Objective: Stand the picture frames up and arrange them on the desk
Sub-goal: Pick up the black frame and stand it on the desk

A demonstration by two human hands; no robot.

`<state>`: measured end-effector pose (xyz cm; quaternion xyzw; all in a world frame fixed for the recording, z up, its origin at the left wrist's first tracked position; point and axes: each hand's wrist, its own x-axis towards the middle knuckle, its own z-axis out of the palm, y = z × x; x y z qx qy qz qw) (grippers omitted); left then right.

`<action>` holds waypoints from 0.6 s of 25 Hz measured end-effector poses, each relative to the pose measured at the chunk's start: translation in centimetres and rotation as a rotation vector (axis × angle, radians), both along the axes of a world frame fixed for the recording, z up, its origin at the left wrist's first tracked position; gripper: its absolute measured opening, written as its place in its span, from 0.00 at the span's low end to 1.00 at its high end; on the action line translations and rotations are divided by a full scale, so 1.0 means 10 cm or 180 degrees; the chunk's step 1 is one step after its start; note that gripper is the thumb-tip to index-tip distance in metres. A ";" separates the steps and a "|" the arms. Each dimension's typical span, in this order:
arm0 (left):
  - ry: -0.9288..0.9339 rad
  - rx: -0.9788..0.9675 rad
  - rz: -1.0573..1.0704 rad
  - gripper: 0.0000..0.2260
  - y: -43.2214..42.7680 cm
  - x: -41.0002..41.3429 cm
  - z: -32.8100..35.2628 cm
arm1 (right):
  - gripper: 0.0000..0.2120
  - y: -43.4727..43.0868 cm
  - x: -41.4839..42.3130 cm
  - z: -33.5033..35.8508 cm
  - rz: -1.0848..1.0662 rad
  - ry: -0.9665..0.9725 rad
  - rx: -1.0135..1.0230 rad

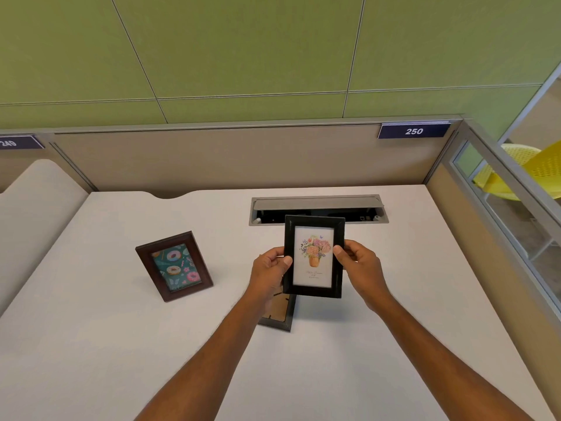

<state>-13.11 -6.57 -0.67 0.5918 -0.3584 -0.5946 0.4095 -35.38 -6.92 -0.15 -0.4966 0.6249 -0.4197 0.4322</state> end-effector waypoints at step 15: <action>-0.0163 0.0019 -0.0357 0.14 -0.17 -0.14 -0.32 | 0.35 -0.32 -0.04 0.00 -0.0270 -0.0721 0.0975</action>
